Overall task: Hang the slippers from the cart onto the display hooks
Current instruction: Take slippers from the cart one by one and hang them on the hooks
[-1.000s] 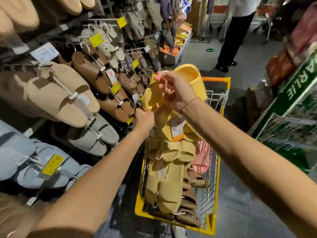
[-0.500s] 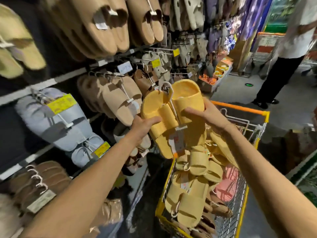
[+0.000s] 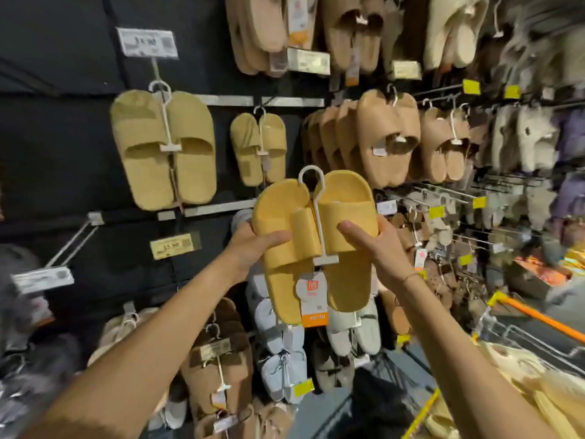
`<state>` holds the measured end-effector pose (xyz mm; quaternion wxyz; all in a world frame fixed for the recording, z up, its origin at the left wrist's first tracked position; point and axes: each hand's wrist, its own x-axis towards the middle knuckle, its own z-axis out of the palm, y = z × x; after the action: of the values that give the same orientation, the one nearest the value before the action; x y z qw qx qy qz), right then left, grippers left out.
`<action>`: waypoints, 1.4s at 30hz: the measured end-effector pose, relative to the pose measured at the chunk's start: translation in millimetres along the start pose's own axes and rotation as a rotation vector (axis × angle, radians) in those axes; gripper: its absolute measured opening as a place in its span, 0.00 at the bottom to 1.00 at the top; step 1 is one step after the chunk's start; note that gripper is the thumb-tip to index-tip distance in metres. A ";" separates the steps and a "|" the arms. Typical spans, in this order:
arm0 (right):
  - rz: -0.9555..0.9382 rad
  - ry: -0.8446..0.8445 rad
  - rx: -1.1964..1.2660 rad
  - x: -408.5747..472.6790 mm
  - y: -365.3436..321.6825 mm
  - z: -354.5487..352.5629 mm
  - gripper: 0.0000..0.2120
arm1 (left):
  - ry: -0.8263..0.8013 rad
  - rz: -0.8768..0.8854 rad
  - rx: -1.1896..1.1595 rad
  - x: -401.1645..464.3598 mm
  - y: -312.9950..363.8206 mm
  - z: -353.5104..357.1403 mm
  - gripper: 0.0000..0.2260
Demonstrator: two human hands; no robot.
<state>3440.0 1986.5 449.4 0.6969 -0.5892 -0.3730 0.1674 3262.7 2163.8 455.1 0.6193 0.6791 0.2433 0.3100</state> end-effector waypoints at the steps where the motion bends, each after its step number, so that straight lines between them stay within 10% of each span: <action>1: -0.010 -0.029 0.001 4.6 -9.1 16.5 0.30 | 0.028 0.022 -0.011 -4.4 10.4 -16.5 0.13; 7: -0.026 -0.154 0.020 32.5 -51.3 103.4 0.41 | 0.196 0.094 -0.039 -29.4 63.3 -95.1 0.20; 11: -0.055 -0.239 0.091 45.1 -76.1 155.2 0.29 | 0.322 0.129 -0.093 -42.8 90.4 -132.0 0.32; 23: 0.163 -0.299 0.062 87.2 -128.3 235.6 0.63 | 0.509 0.057 -0.080 -17.2 147.5 -186.3 0.30; 42: 0.166 -0.257 0.054 171.0 -122.2 277.2 0.56 | 0.490 0.044 -0.049 77.1 154.5 -229.9 0.37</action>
<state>3329.9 2264.1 627.8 0.6428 -0.5727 -0.4047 0.3085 3141.5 2359.9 626.9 0.5510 0.5735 0.3639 0.4847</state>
